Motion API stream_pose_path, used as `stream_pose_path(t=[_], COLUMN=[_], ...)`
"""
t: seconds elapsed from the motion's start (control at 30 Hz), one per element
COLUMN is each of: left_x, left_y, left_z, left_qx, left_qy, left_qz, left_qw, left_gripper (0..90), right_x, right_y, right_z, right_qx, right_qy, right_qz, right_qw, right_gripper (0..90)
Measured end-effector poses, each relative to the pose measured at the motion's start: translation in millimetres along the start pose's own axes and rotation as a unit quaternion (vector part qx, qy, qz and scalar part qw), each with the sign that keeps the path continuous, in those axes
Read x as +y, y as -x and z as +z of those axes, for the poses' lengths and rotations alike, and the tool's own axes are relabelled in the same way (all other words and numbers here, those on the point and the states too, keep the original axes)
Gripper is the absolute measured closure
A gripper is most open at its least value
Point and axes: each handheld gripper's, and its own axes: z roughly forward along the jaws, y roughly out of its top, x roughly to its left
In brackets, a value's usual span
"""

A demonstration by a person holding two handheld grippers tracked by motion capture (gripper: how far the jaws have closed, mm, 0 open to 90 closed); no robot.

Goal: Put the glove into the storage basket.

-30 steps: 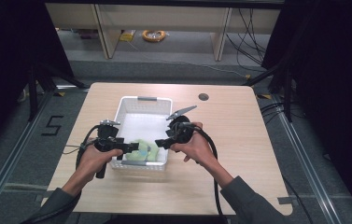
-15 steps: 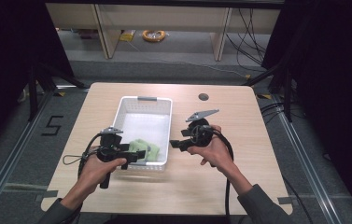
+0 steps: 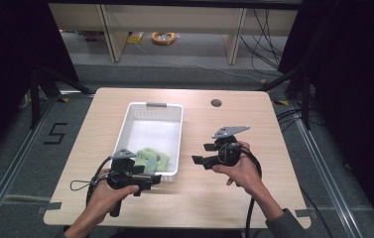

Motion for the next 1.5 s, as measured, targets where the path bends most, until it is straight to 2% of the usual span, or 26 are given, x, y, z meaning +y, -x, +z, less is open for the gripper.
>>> stream_pose_path(t=[0.07,0.17,0.3,0.33,0.4,0.43,0.47,0.53,0.63,0.73,0.77,0.8,0.87,0.93,0.97,1.0,1.03,1.07,1.13,1.17,1.2,1.23,1.37,1.4,1.43,1.5], left_x=[-4.2,-9.6,-15.1,-16.4,-18.7,-19.8,-21.0,-23.6,-27.6,-30.1,-31.1,-32.3,-34.6,-36.9,-38.6,-40.0,-41.1,-42.2,-45.0,-46.0,-47.2,-48.7,-54.4,-56.1,-57.1,-60.9], left_y=[3.8,8.5,13.7,14.7,16.4,17.1,17.9,19.1,20.0,20.4,20.7,20.1,20.0,20.5,20.3,20.0,20.4,19.2,20.2,20.4,19.4,20.2,19.9,20.0,19.4,20.2], left_z=[0.8,1.8,5.4,6.7,8.6,9.3,10.4,12.2,14.8,16.1,16.6,16.9,17.5,18.2,18.3,18.8,19.1,19.0,20.3,20.5,19.5,20.7,23.0,23.6,23.5,26.1], left_qx=[-0.005,-0.011,-0.019,-0.020,-0.023,-0.024,-0.024,-0.023,-0.022,-0.020,-0.018,-0.018,-0.018,-0.014,-0.013,-0.014,-0.013,-0.014,-0.013,-0.014,-0.011,-0.013,-0.013,-0.012,-0.012,-0.013], left_qy=[0.004,0.002,0.004,0.006,0.007,0.006,0.008,0.007,0.007,0.012,0.011,0.010,0.007,0.007,0.003,0.003,0.002,-0.003,0.003,0.003,-0.004,0.002,0.000,-0.002,-0.006,-0.003], left_qz=[0.001,0.014,0.021,0.024,0.027,0.029,0.029,0.034,0.040,0.040,0.041,0.046,0.045,0.048,0.051,0.051,0.050,0.058,0.054,0.053,0.063,0.056,0.063,0.066,0.070,0.069], left_qw=[1.0000,0.9998,0.9996,0.9995,0.9993,0.9993,0.9993,0.9991,0.9989,0.9989,0.9989,0.9988,0.9988,0.9987,0.9986,0.9986,0.9986,0.9982,0.9985,0.9985,0.9980,0.9983,0.9979,0.9978,0.9975,0.9975], left_gripper=[22.0,22.0,21.9,21.9,21.8,21.7,21.6,21.4,21.3,21.3,21.3,21.2,21.2,21.1,21.1,21.1,21.1,21.0,21.0,20.9,20.8,20.7,19.6,19.6,19.5,19.3], right_x=[-4.3,-11.6,-20.0,-22.8,-27.6,-29.8,-32.4,-37.1,-45.3,-50.5,-51.9,-53.2,-56.8,-58.9,-60.3,-62.0,-63.9,-64.6,-68.8,-70.6,-71.9,-74.7,-83.9,-86.8,-90.9,-96.2], right_y=[0.6,-0.7,0.3,-0.9,0.6,-1.8,0.5,1.1,4.1,6.7,4.6,6.3,6.2,8.3,6.4,7.2,5.6,7.5,6.0,5.8,5.6,4.5,2.2,1.9,0.9,1.9], right_z=[-3.4,-7.9,-13.5,-14.1,-14.9,-17.5,-16.5,-19.2,-19.1,-20.1,-21.5,-21.8,-22.4,-24.2,-26.0,-26.7,-27.3,-28.5,-29.6,-29.7,-31.1,-30.7,-33.4,-34.6,-34.4,-34.1], right_qx=[-0.010,-0.004,-0.020,-0.016,-0.011,-0.014,-0.013,-0.015,-0.019,-0.018,-0.021,-0.025,-0.029,-0.025,-0.027,-0.028,-0.032,-0.031,-0.036,-0.027,-0.035,-0.027,-0.027,-0.032,-0.025,-0.023], right_qy=[0.002,0.000,0.007,0.011,0.018,0.010,0.017,0.014,0.026,0.017,0.012,0.013,0.018,0.018,0.015,0.019,0.022,0.020,0.025,0.029,0.028,0.037,0.042,0.037,0.034,0.034], right_qz=[-0.002,0.002,-0.011,-0.003,-0.006,0.007,-0.003,0.003,-0.001,-0.002,0.012,0.004,0.010,0.004,0.013,0.006,0.013,0.003,0.001,0.002,-0.002,0.001,0.009,0.009,0.019,0.015], right_qw=[0.9999,1.0000,0.9997,0.9998,0.9998,0.9998,0.9998,0.9998,0.9995,0.9997,0.9996,0.9996,0.9994,0.9995,0.9995,0.9994,0.9992,0.9993,0.9990,0.9992,0.9990,0.9990,0.9987,0.9988,0.9989,0.9990], right_gripper=[33.5,33.3,32.8,32.7,31.7,31.2,30.8,30.7,30.7,30.4,30.3,30.3,30.3,30.0,30.0,30.0,30.0,29.9,29.6,29.5,29.1,28.7,26.2,25.6,25.1,23.6])
